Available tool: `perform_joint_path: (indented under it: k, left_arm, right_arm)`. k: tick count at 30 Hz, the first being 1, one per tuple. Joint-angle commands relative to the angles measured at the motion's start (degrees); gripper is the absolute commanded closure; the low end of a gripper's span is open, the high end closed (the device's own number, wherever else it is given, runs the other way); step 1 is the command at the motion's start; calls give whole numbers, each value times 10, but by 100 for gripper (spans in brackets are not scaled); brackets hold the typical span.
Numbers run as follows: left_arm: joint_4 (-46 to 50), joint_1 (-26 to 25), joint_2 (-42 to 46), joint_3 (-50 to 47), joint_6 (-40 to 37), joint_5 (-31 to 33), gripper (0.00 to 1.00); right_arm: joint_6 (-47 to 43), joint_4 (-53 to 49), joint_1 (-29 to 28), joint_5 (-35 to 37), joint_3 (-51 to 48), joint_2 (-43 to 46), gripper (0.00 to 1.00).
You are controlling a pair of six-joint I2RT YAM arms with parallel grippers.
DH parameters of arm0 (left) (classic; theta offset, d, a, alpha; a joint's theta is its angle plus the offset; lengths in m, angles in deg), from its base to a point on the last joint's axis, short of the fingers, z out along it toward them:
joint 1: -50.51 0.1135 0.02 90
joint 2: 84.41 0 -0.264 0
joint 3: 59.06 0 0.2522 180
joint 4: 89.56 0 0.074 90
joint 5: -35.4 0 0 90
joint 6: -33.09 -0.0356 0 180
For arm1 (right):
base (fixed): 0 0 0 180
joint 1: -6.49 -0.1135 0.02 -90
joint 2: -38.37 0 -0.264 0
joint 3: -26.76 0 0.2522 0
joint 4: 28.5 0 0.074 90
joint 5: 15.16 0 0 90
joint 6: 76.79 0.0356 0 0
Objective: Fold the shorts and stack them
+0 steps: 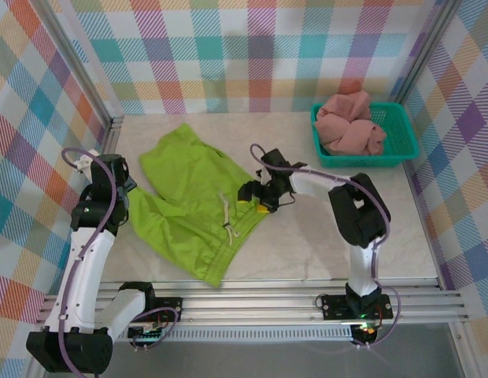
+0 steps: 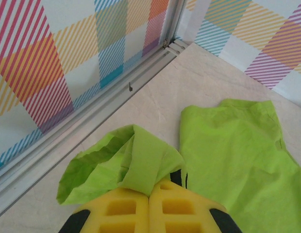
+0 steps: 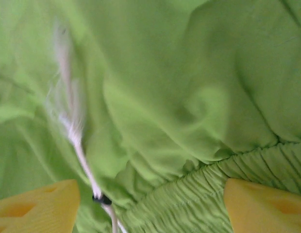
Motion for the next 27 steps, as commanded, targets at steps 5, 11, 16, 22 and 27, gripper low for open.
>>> perform_joint_path:
  k: [5, 11, 16, 22, 27]
  left_arm:
    - [-15, 5, 10, -19, 28, -28, 100]
    - [-28, 5, 28, -56, 55, -82, 100]
    - [-33, 5, 38, -82, 72, -106, 100]
    - [-44, 4, 38, -101, 84, -127, 100]
    - [-49, 5, 38, -112, 85, -131, 100]
  right_arm:
    - [-72, -128, 74, 60, 192, -130, 22]
    - [-104, -190, 101, 80, 347, -196, 21]
    - [-102, -120, 88, 44, 291, -90, 20]
    - [-79, -88, 36, 110, 84, 132, 22]
    - [45, -3, 12, 111, -150, 288, 26]
